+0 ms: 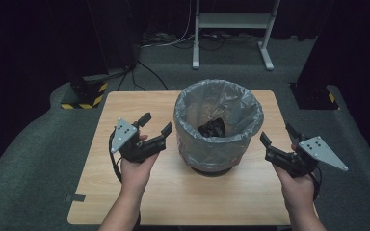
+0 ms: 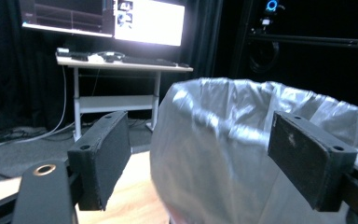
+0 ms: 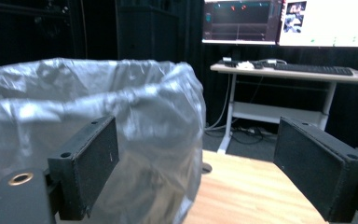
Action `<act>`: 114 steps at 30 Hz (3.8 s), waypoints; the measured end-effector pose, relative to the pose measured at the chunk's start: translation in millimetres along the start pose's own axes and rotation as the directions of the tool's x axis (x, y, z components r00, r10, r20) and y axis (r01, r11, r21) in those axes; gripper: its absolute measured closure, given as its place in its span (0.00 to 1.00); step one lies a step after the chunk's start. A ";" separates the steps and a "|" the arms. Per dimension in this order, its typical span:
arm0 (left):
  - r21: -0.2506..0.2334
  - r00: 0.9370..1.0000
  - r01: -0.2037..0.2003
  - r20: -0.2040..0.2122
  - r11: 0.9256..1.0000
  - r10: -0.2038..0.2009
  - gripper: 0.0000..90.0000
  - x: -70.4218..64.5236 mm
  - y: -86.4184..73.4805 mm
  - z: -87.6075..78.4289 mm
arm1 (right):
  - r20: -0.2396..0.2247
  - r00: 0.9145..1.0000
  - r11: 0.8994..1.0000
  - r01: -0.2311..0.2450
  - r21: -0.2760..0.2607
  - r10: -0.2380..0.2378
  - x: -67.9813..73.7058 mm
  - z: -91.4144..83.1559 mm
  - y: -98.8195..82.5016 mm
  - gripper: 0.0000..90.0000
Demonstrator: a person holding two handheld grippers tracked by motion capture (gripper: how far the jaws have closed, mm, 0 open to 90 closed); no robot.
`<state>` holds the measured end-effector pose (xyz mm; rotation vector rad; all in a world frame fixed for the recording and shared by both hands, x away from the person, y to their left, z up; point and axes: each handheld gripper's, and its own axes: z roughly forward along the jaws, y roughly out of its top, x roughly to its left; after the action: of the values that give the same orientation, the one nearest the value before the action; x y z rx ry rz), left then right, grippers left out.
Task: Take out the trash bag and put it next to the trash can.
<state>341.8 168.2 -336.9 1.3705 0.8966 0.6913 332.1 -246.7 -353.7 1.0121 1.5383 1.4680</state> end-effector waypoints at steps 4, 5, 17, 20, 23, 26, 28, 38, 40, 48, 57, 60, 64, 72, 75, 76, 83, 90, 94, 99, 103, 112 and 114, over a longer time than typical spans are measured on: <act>0.007 1.000 0.005 0.003 1.000 -0.005 0.26 -4.3 11.1 14.6 | -0.029 1.000 0.999 0.011 -0.037 -0.012 3.5 6.7 14.4 0.15; 0.016 1.000 0.008 -0.001 1.000 -0.008 0.27 -5.0 12.7 17.9 | -0.029 1.000 0.999 0.011 -0.041 -0.012 4.4 8.6 17.4 0.15; 0.156 0.994 0.054 -0.102 0.986 -0.038 0.42 -7.5 20.5 61.3 | -0.022 0.999 0.999 0.043 -0.032 -0.043 16.3 37.2 46.4 0.17; 0.179 0.993 0.072 -0.104 0.981 -0.054 0.50 -6.9 18.2 66.5 | -0.021 0.999 0.999 0.039 -0.024 -0.039 17.4 40.7 47.8 0.18; 0.198 0.992 0.075 -0.110 0.977 -0.054 0.56 -7.2 16.3 69.2 | -0.022 0.999 0.999 0.039 -0.022 -0.040 17.9 41.8 47.8 0.19; 0.194 0.992 0.086 -0.107 0.977 -0.066 0.62 -7.9 15.3 70.5 | -0.015 0.999 0.999 0.043 0.002 -0.043 16.8 44.5 46.6 0.23; 0.186 0.993 0.066 -0.107 0.980 -0.047 0.69 -11.7 15.3 70.3 | -0.018 0.999 0.999 0.028 0.031 -0.027 13.3 47.8 45.2 0.29; 0.141 0.987 0.028 -0.160 0.990 -0.005 0.90 -17.7 15.7 65.1 | 0.003 0.999 0.991 -0.035 0.130 0.034 11.1 63.7 42.9 0.55; 0.133 0.987 0.021 -0.161 0.991 0.001 0.98 -18.8 16.3 64.3 | 0.009 0.999 0.988 -0.054 0.147 0.053 10.2 67.9 42.7 0.62; 0.115 0.988 0.010 -0.153 0.993 0.008 1.00 -20.3 13.5 63.6 | 0.038 0.997 0.982 -0.075 0.173 0.070 11.2 75.3 40.5 0.79; 0.082 0.989 0.027 -0.147 0.996 -0.015 1.00 -20.3 10.3 61.2 | 0.080 0.997 0.990 -0.022 0.143 0.011 15.1 70.1 44.1 1.00; 0.061 0.990 0.025 -0.138 0.998 -0.016 1.00 -20.5 15.0 58.7 | 0.083 0.997 0.993 -0.009 0.121 -0.001 17.8 67.5 46.2 1.00; 0.014 0.992 0.023 -0.128 1.000 -0.021 1.00 -22.3 27.3 54.3 | 0.091 0.996 0.997 0.007 0.074 -0.014 21.4 62.4 53.7 1.00; -0.087 0.997 -0.002 -0.080 0.996 -0.005 1.00 -33.2 61.6 38.3 | 0.077 0.997 0.998 0.023 -0.063 -0.018 31.3 43.7 89.2 1.00; -0.084 0.997 0.000 -0.072 0.997 -0.006 1.00 -34.9 58.9 35.8 | 0.079 0.996 0.996 0.034 -0.077 -0.028 35.2 40.7 88.2 0.99; -0.080 0.998 0.006 -0.068 0.997 -0.011 1.00 -34.6 56.8 35.3 | 0.088 0.996 0.996 0.031 -0.084 -0.024 36.3 39.7 86.1 0.99; -0.050 0.998 0.033 -0.052 0.998 -0.036 1.00 -32.5 47.4 37.2 | 0.086 0.996 0.994 0.035 -0.099 -0.027 42.6 34.2 74.7 0.99; -0.027 0.998 0.048 -0.040 0.998 -0.049 1.00 -34.1 43.3 39.4 | 0.066 0.997 0.994 0.055 -0.097 -0.049 64.0 34.8 79.8 1.00; -0.017 0.998 0.062 -0.033 0.998 -0.062 1.00 -32.0 40.0 37.8 | 0.044 0.996 0.992 0.084 -0.098 -0.080 84.3 38.2 81.6 1.00; 0.012 0.997 0.078 -0.017 0.997 -0.078 1.00 -26.9 36.9 35.4 | 0.009 0.991 0.986 0.137 -0.091 -0.137 115.4 44.6 84.0 1.00; 0.027 0.997 0.083 -0.003 0.996 -0.083 1.00 -23.6 35.6 32.5 | -0.026 0.983 0.980 0.181 -0.077 -0.184 139.8 50.6 84.0 1.00; 0.054 0.995 0.098 0.032 0.994 -0.100 1.00 -20.5 31.3 27.0 | -0.114 0.960 0.967 0.254 -0.026 -0.256 183.0 62.8 66.7 1.00; 0.056 0.995 0.089 0.040 0.994 -0.091 1.00 -21.8 31.4 26.3 | -0.127 0.957 0.965 0.261 -0.017 -0.261 189.2 64.2 61.7 1.00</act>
<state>355.9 139.3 -303.4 1.3795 0.9429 0.5703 319.4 -46.1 -295.9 0.6931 1.6920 1.3672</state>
